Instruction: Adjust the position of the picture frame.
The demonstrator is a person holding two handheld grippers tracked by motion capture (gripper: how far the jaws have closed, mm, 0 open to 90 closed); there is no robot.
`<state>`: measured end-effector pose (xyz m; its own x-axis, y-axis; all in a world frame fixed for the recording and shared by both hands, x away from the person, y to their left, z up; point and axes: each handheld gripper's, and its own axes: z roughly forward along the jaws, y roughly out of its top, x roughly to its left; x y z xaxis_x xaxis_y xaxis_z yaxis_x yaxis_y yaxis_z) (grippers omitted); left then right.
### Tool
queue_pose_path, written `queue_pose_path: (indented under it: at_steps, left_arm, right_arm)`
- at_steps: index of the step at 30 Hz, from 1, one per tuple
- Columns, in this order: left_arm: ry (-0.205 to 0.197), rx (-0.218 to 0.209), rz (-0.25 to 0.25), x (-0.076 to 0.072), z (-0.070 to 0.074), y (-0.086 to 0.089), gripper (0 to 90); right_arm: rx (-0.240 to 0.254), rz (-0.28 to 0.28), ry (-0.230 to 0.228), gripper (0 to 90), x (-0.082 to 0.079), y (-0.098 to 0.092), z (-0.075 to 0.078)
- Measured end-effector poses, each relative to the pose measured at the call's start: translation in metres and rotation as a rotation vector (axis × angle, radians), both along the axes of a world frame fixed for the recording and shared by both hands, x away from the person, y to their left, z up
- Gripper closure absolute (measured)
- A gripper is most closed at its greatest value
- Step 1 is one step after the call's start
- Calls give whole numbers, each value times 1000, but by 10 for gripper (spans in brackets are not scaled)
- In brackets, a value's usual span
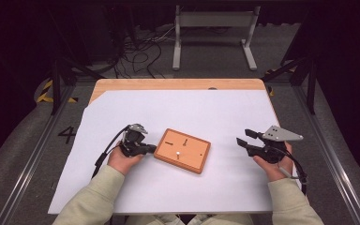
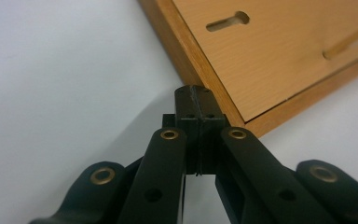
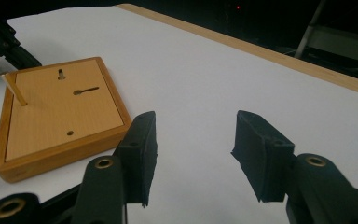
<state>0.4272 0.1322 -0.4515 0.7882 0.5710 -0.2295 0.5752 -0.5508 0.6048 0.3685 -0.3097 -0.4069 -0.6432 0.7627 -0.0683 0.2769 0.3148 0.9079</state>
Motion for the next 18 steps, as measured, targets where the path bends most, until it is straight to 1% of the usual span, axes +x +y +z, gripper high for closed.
queue_pose_path:
  at_steps: [1,2,3,4,5,6,7,8,9,10,11,12,14,15,17,18]
  left_arm:
    - [4,-1,-32,-6,0,-8,900]
    - [4,-1,-32,-6,0,-8,900]
    - [16,2,-42,-10,1,-12,900]
    - [13,9,-78,-14,1,-19,900]
    - [13,13,-97,-16,1,-23,900]
    - [15,15,-111,-19,0,-27,900]
    - [15,15,-111,-19,0,-27,900]
    - [14,24,-138,-24,1,-35,900]
    - [12,24,-153,-25,1,-38,900]
    - [19,25,-160,-27,1,-40,900]
    - [10,25,-167,-28,1,-43,900]
    - [17,27,-173,-30,1,-46,900]
    - [13,22,-190,-32,0,-50,900]
    - [18,23,-194,-33,1,-52,900]
    - [10,26,-197,-34,1,-53,900]
    - [18,22,-197,-34,1,-53,900]
  right_arm:
    - [0,0,0,492,0,0,0]
    - [0,0,0,492,0,0,0]
    - [1,0,1,492,0,0,0]
    - [1,1,4,490,0,0,0]
    - [4,3,8,490,0,0,0]
    - [6,2,12,490,0,0,-1]
    - [6,2,12,490,0,0,-1]
    - [11,7,21,494,0,0,-1]
    - [12,8,25,498,0,0,0]
    - [10,8,30,502,0,0,0]
    - [9,8,34,509,0,0,0]
    - [5,7,38,515,0,0,0]
    - [3,5,49,540,1,0,-1]
    - [-2,6,59,551,1,0,-1]
    - [-4,8,73,563,2,1,-1]
    - [-6,9,76,577,2,1,-2]
